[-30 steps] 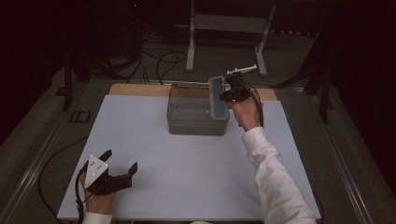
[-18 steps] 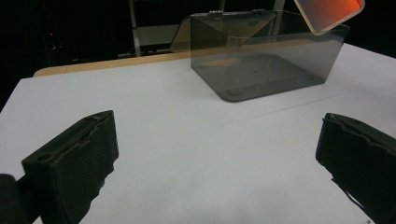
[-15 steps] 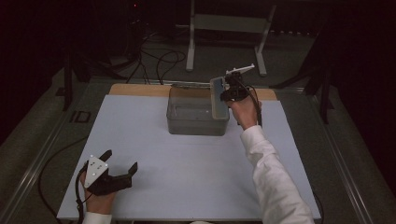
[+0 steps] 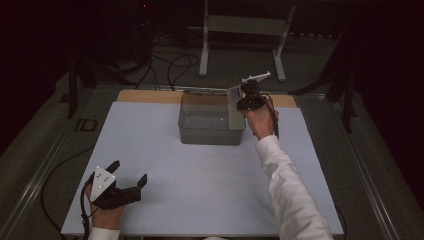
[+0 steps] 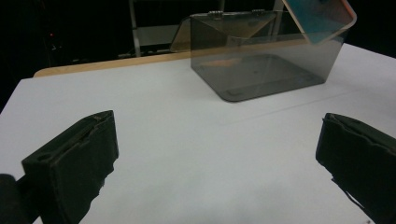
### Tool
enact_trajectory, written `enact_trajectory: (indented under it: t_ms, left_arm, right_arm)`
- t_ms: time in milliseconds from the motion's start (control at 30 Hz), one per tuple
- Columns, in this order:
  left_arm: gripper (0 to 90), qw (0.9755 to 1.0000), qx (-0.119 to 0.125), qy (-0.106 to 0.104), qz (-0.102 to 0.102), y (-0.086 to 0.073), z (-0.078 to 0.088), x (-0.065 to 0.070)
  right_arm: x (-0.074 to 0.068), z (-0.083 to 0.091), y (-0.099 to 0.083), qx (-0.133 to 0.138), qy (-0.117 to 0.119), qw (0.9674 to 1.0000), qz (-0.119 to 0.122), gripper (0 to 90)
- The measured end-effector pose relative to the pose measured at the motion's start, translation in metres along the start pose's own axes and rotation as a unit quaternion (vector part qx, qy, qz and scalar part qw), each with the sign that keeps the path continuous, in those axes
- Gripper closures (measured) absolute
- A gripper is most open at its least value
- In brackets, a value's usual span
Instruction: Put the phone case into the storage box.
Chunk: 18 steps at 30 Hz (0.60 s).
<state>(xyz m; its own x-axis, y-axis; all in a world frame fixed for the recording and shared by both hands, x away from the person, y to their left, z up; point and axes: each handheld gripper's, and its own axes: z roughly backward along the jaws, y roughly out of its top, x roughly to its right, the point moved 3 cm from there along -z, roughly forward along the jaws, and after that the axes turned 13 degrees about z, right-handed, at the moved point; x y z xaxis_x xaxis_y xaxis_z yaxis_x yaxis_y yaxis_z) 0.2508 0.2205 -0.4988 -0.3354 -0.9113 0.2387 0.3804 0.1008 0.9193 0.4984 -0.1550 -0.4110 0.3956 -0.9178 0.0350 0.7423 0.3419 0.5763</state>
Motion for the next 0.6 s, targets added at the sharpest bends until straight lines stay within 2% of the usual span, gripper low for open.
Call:
enact_trajectory:
  t_ms: [600]
  left_arm:
    - [0.3,1.0000,0.001,0.001,0.000,0.000,0.000,-0.001]
  right_arm:
    - [0.000,-0.014,0.000,-0.006,-0.020,0.9997,-0.015,80.4]
